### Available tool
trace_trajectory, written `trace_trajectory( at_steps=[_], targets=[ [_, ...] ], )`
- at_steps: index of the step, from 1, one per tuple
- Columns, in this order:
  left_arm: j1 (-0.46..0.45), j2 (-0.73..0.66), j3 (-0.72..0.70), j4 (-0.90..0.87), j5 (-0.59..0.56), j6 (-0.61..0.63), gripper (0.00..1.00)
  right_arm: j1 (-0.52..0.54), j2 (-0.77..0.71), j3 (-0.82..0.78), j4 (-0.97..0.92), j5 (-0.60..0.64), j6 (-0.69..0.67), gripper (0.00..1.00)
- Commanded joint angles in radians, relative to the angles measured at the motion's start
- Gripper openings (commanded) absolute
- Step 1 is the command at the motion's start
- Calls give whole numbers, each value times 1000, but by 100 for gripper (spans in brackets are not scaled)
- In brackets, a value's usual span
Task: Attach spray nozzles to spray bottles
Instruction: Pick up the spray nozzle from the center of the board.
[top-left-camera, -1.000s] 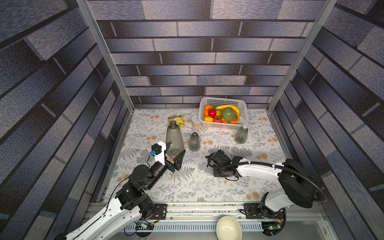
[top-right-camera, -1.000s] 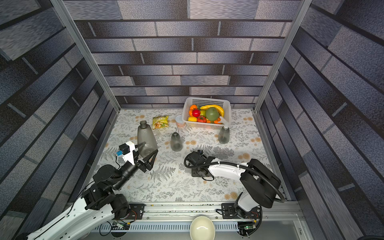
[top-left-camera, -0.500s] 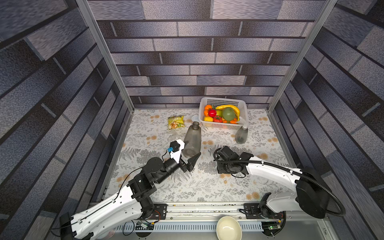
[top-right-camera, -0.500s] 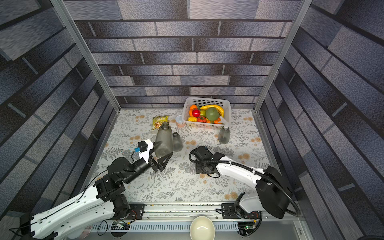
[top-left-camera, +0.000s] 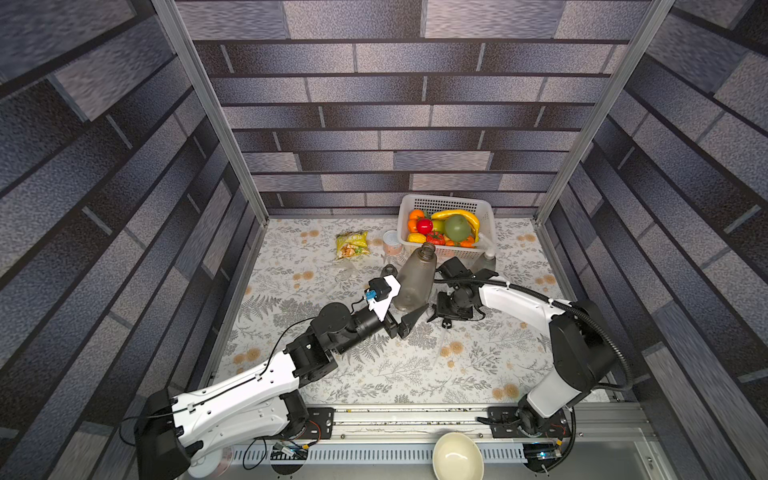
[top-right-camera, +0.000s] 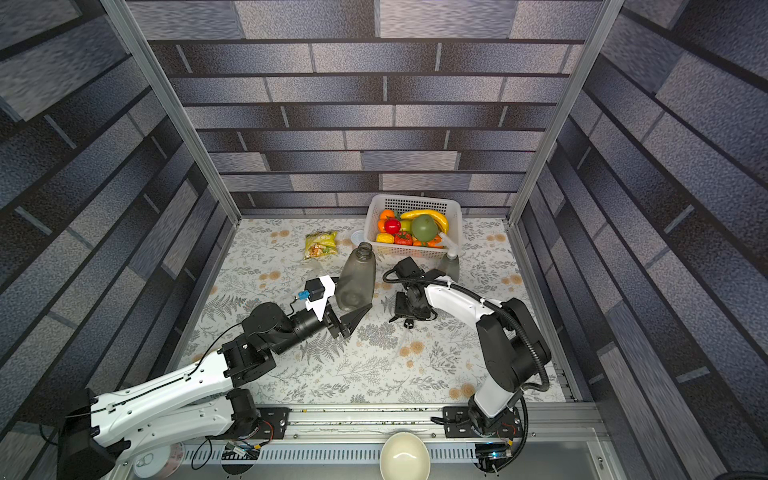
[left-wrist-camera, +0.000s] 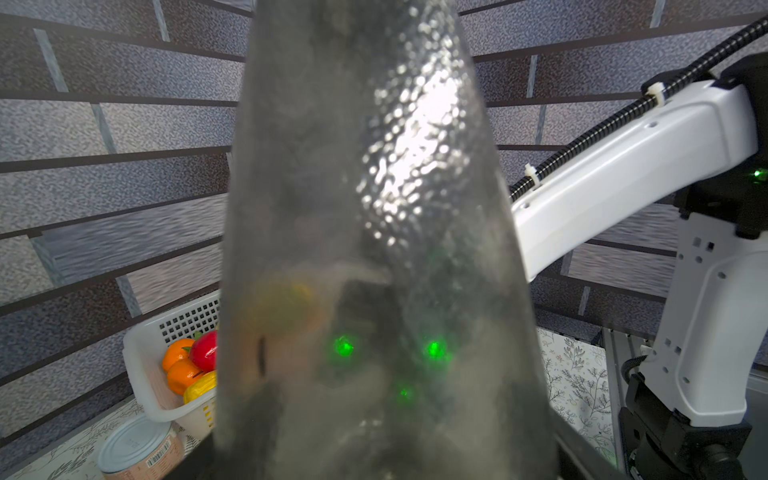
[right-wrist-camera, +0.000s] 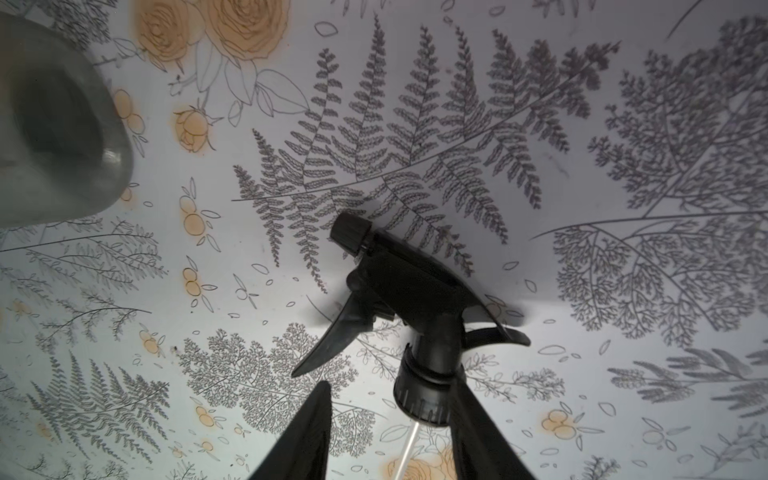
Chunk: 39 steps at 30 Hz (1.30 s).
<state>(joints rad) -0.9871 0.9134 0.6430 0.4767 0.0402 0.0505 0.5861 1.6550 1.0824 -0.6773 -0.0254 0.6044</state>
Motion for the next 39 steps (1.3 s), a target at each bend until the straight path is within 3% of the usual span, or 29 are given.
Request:
trace_trajectory(
  at_steps=[1, 25, 27, 30, 39],
  targets=[
    [-9, -16, -16, 51, 31, 26, 75, -11, 12, 18, -59, -10, -5, 47],
    [-62, -10, -17, -3, 50, 75, 75, -32, 182, 7, 8, -32, 14, 42],
    [-63, -9, -18, -3, 51, 77, 75, -33, 187, 4, 20, -28, 14, 36],
    [-63, -6, -17, -4, 52, 78, 75, -34, 155, -7, 33, -8, 17, 30],
    [-64, 2, -32, 20, 33, 94, 75, -34, -78, -62, 33, -1, -20, 29]
  ],
)
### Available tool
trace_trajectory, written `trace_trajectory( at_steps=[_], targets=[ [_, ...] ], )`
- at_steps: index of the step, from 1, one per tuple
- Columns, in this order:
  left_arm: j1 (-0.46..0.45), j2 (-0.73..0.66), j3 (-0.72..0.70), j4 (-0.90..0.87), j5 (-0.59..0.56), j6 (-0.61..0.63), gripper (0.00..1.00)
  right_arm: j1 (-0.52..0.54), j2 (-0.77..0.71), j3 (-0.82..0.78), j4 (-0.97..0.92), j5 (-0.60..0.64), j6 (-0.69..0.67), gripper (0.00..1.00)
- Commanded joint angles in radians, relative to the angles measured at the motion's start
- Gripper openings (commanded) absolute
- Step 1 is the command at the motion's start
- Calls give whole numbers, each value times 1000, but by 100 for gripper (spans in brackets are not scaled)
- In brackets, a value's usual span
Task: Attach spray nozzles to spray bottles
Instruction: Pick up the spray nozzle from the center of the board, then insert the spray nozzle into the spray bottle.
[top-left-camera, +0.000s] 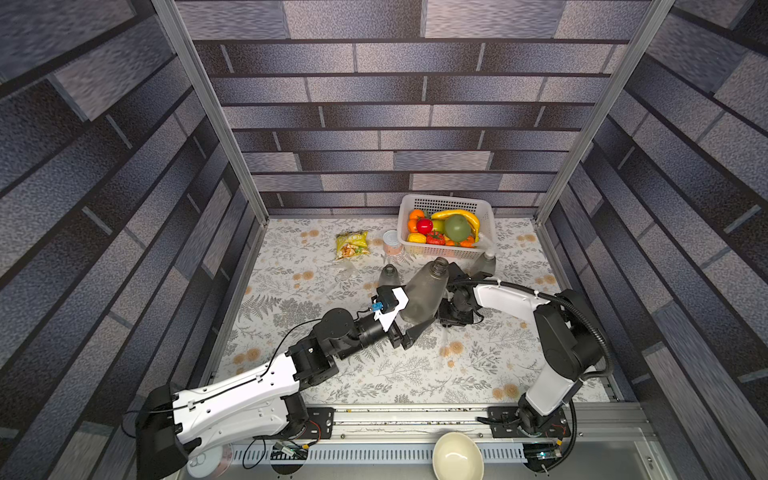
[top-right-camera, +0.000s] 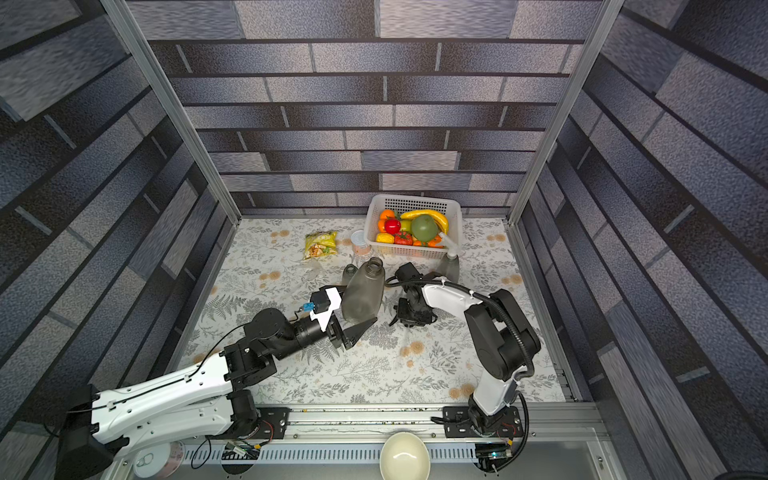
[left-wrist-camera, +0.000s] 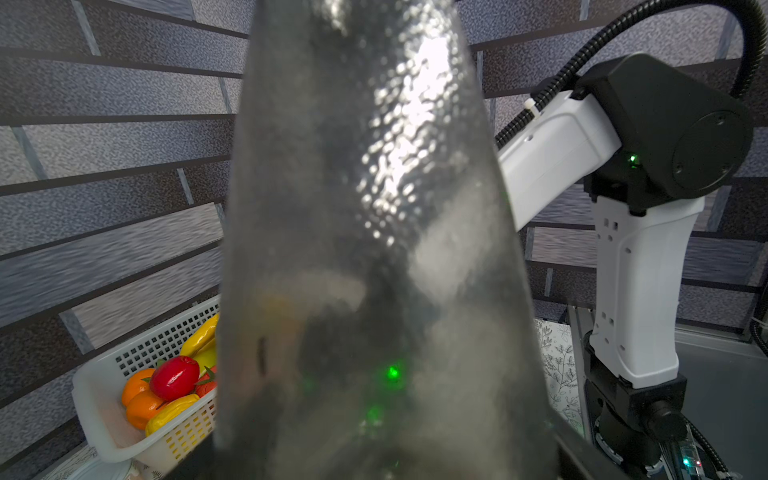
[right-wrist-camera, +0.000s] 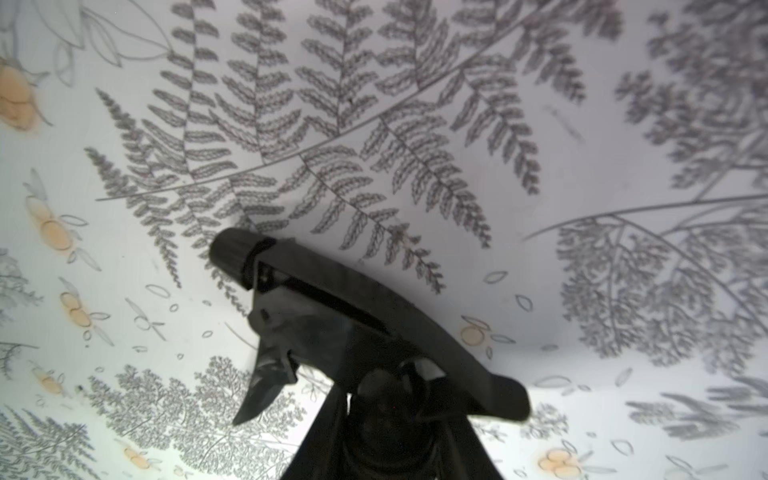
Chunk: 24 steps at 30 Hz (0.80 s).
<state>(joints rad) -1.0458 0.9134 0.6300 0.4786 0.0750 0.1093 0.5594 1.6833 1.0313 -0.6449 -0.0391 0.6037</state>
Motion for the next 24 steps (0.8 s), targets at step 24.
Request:
trace_trajectory(
  at_steps=[24],
  targets=[
    [-45, 40, -136, 237, -199, 32, 76, 57, -729, 456, 349, -11, -264, 28]
  ],
)
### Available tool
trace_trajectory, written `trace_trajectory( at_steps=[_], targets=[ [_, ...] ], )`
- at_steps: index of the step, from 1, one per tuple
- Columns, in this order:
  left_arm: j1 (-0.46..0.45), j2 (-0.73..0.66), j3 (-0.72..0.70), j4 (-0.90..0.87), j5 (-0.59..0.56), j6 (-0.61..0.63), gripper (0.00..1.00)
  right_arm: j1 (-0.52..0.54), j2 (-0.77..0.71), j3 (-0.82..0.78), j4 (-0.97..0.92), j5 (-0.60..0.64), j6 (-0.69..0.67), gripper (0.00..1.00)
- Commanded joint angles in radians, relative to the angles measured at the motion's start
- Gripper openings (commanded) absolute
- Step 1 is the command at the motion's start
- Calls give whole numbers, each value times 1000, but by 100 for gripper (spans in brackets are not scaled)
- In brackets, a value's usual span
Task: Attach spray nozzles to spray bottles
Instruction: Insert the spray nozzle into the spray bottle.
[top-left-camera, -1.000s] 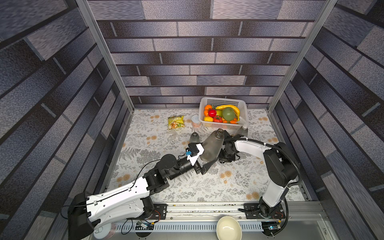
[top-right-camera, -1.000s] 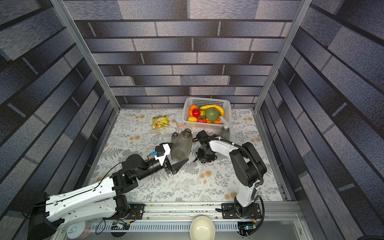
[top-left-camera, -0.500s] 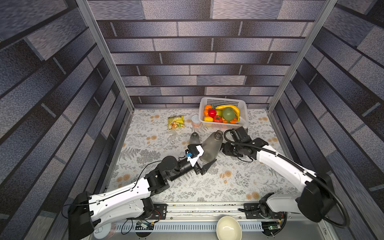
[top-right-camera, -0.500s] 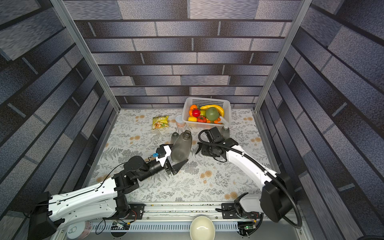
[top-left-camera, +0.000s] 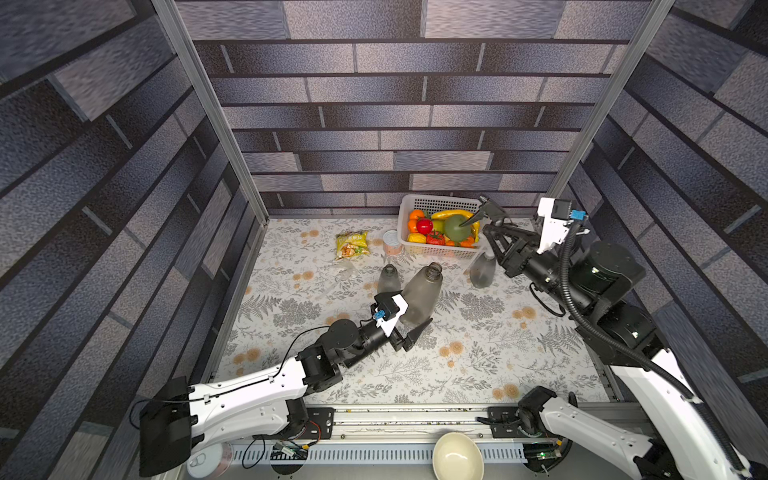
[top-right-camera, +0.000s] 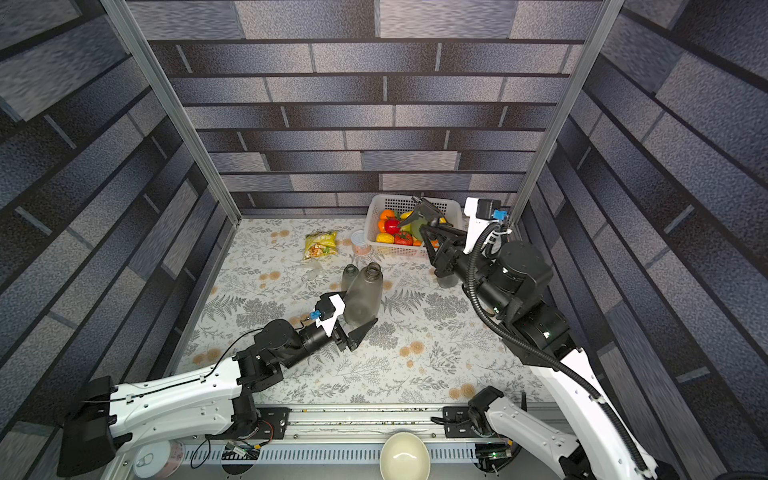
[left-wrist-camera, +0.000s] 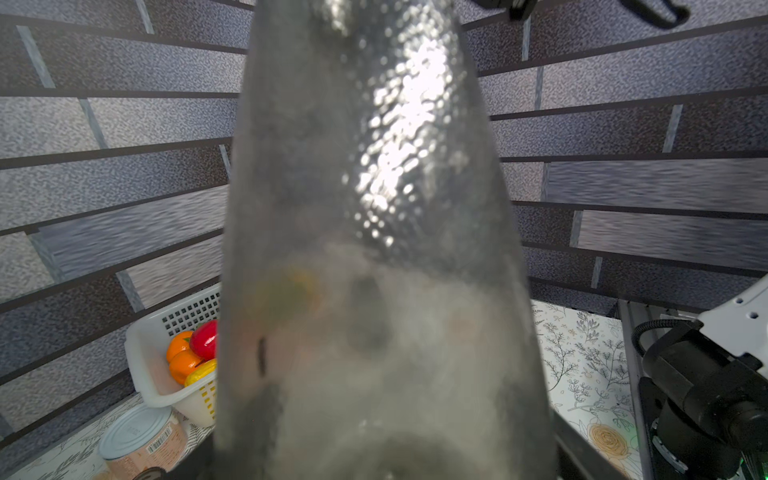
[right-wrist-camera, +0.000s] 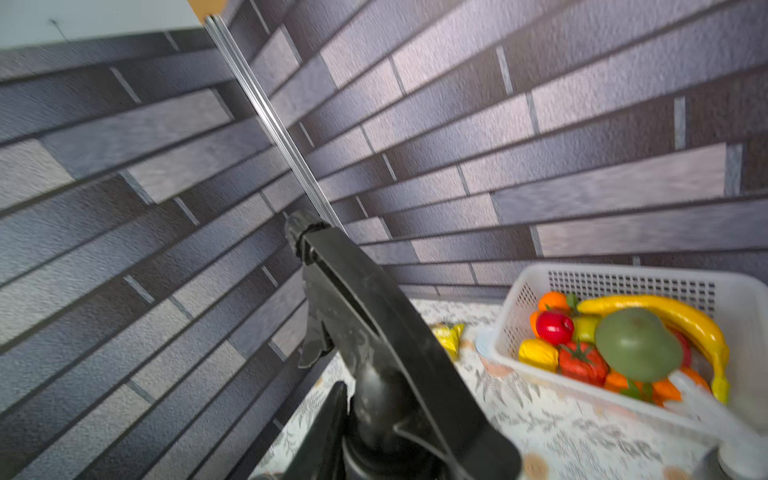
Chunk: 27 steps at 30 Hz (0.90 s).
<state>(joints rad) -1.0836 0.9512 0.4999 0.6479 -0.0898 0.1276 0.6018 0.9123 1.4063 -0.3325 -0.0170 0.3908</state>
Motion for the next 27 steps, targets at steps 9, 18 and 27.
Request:
trace_trajectory(
  at_steps=[9, 18, 27],
  targets=[
    [-21, 17, -1, 48, -24, 23, 76, 53, 130, 268, 6, -78, -76, 28],
    [-21, 18, 2, 45, -21, 23, 76, 102, 115, 179, -15, -72, -81, 27],
    [-20, 20, 9, 41, -18, -1, 76, 182, 1, -126, 169, -114, -19, 28]
  ],
)
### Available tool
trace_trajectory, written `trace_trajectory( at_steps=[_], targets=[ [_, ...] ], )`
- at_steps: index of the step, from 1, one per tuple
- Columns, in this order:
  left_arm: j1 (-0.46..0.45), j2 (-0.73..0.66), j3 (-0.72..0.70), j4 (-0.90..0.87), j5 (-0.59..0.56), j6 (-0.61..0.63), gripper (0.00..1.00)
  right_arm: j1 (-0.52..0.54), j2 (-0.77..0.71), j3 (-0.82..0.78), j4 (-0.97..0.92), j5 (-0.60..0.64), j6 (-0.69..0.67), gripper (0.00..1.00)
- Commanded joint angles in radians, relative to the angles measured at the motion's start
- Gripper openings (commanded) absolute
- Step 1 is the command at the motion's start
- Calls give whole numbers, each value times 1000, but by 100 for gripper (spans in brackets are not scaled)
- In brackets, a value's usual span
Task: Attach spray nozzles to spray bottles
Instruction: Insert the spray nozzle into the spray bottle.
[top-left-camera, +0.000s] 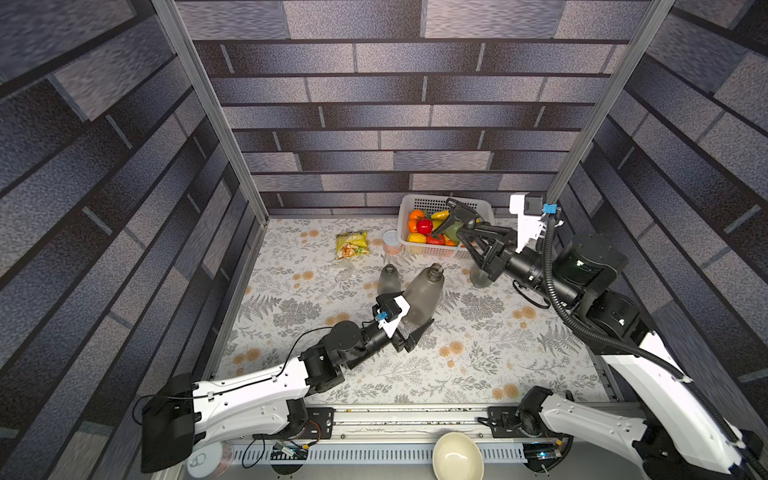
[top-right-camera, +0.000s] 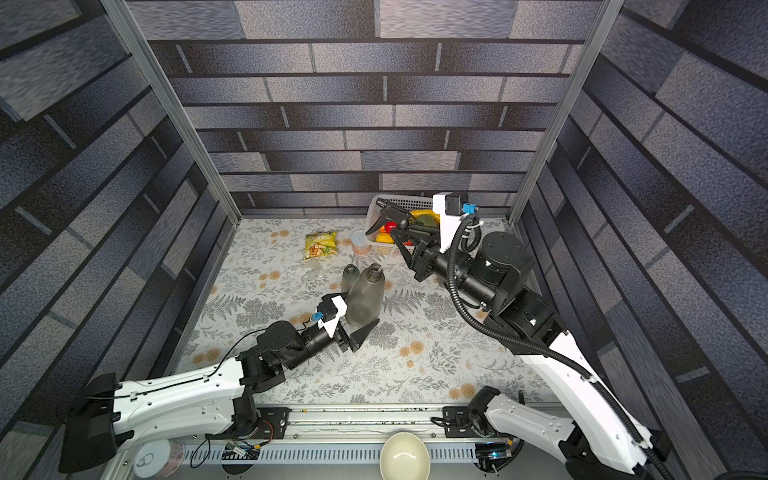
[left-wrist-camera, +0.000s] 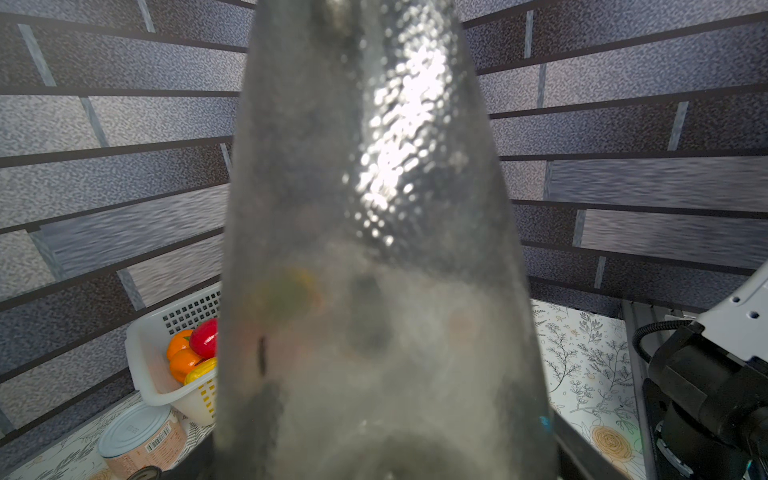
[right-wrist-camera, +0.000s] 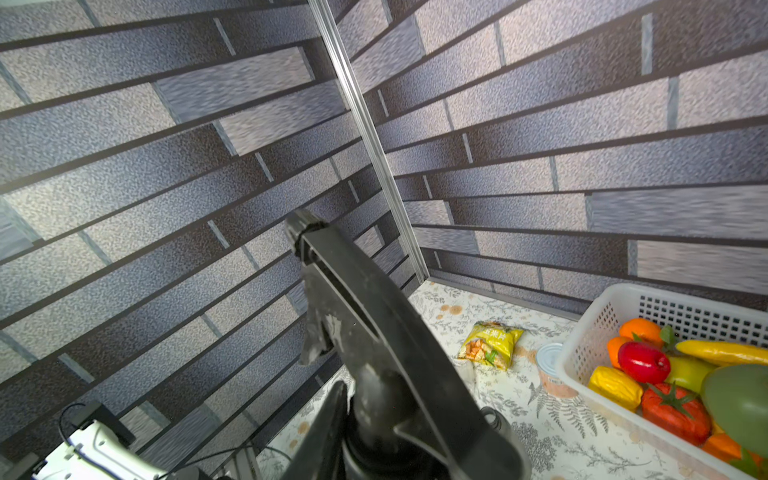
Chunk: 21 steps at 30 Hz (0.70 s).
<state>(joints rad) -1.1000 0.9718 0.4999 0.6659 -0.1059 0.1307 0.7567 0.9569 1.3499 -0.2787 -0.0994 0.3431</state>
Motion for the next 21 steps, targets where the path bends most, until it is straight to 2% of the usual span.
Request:
trace_trajectory(
  at_steps=[1, 6, 11, 21],
  targets=[
    [-4, 0, 11, 24, 3, -6, 76, 37, -54, -101, 145, -38, 30, 29],
    [-4, -1, 13, 21, 11, -11, 76, 86, -73, -206, 233, -52, 22, 30],
    [-3, -11, 12, 21, 12, -14, 76, 133, -58, -223, 228, -30, -27, 31],
    [-4, -29, 8, 34, 14, -24, 76, 149, -62, -316, 310, 52, -64, 31]
  ],
)
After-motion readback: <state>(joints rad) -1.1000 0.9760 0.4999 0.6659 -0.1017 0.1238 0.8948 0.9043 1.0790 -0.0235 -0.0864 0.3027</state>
